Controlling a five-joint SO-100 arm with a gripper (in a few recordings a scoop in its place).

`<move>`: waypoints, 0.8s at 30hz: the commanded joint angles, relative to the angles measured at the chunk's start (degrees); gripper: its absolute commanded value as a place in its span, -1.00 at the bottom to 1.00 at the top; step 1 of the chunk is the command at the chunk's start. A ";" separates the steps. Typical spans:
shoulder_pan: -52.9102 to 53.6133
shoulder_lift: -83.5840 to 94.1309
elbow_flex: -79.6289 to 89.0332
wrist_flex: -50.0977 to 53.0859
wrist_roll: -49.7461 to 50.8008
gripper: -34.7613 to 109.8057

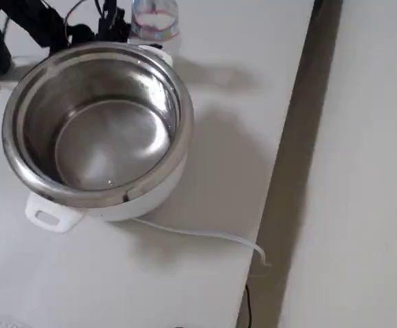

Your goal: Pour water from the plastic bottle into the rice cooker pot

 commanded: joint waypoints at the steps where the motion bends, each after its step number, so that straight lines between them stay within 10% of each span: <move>1: 1.41 -5.01 -5.98 -4.75 -1.23 -0.39; 24: 3.60 -21.88 -20.57 -6.59 -6.86 0.00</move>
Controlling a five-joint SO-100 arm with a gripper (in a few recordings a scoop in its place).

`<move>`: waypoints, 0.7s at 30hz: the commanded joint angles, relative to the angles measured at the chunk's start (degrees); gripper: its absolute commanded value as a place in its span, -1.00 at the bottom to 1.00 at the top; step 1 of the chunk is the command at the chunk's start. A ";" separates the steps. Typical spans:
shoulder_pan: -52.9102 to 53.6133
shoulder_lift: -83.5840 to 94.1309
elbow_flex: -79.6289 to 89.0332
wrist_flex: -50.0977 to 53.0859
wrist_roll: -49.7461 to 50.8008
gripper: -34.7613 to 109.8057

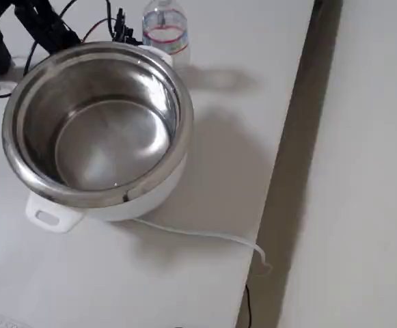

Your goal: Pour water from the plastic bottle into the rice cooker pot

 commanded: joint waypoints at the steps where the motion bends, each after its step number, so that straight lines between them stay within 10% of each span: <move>1: 0.79 -2.90 -5.01 0.53 -2.11 0.04; 21: -3.87 10.28 14.68 -1.93 0.70 0.17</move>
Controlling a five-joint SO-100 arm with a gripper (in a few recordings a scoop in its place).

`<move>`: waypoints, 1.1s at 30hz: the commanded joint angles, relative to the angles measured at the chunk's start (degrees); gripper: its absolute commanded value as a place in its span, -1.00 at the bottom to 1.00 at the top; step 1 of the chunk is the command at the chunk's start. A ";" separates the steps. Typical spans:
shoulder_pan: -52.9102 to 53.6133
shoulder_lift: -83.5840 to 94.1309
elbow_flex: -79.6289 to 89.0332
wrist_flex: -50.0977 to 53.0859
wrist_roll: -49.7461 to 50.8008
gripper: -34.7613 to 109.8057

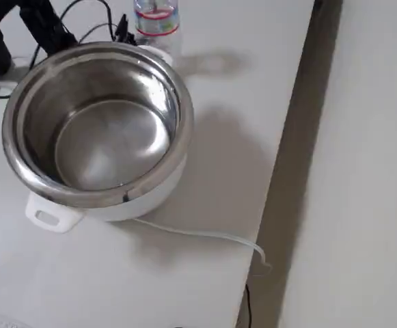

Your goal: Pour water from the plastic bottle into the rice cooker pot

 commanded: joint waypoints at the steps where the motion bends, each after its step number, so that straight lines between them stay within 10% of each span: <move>1: -0.79 7.73 5.19 -2.72 1.85 0.17; 33: 0.79 12.66 10.72 -3.96 4.04 0.16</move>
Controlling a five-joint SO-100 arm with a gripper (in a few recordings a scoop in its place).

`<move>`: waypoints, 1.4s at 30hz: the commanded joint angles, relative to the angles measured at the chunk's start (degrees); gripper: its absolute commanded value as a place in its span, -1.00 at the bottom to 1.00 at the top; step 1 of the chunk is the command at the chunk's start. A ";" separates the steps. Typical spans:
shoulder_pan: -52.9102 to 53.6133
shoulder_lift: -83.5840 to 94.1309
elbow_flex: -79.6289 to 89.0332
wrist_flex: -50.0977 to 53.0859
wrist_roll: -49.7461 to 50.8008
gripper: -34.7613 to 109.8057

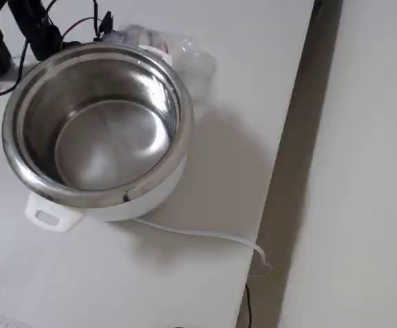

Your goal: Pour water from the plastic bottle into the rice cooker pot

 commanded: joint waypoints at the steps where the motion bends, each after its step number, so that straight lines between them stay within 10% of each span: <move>1: 0.70 6.86 -0.53 -0.18 0.53 0.16; 18: 3.60 31.55 18.11 11.69 12.30 0.12; 29: 10.02 93.87 21.45 91.23 46.93 0.00; 42: 20.65 134.82 24.43 142.38 71.46 -0.44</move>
